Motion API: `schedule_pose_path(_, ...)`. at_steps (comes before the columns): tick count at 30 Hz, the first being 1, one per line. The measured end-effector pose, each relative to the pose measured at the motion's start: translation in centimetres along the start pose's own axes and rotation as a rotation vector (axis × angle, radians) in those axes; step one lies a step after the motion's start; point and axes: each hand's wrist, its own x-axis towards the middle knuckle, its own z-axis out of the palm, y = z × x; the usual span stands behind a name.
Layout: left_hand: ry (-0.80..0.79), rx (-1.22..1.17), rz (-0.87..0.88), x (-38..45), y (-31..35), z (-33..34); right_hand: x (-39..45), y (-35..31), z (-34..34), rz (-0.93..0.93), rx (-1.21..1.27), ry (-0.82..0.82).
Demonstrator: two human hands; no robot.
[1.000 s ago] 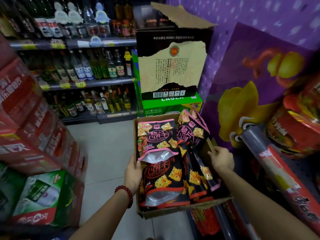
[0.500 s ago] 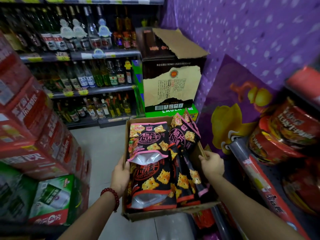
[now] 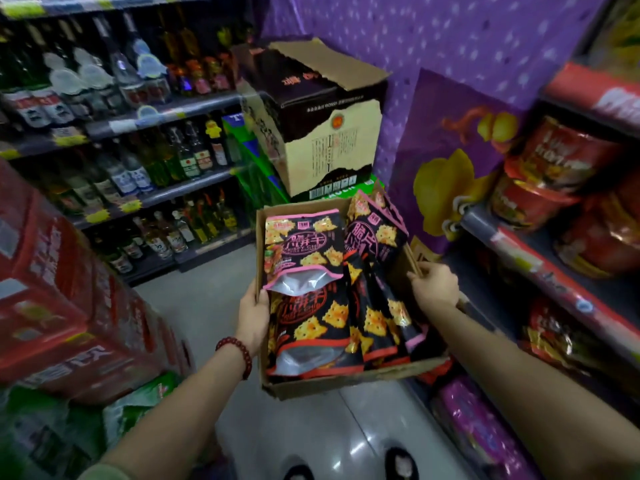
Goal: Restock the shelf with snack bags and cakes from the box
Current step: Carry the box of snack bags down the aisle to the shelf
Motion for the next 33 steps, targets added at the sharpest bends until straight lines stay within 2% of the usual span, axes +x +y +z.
schedule_pose_path(8, -0.183, 0.120, 0.045, -0.6, -0.7, -1.5, -6.1, 3.7, -2.8, 0.070, 0.022, 0.049)
schedule_pose_path(16, -0.318, 0.187, 0.136, -5.4, 0.0, 2.5, -11.4, 9.7, -7.7, 0.175, 0.098, 0.129)
schedule_pose_path(22, -0.409, 0.169, 0.167, -8.5, -0.4, 5.5, -16.4, 13.7, -11.1, 0.211, 0.140, 0.257)
schedule_pose_path(29, -0.566, 0.251, 0.282, -9.9, -0.3, 8.3, -21.5, 17.5, -12.2, 0.314, 0.166, 0.370)
schedule_pose_path(33, -0.674, 0.290, 0.289, -9.5, 0.0, 9.8, -23.6, 18.3, -12.1, 0.404, 0.166, 0.447)
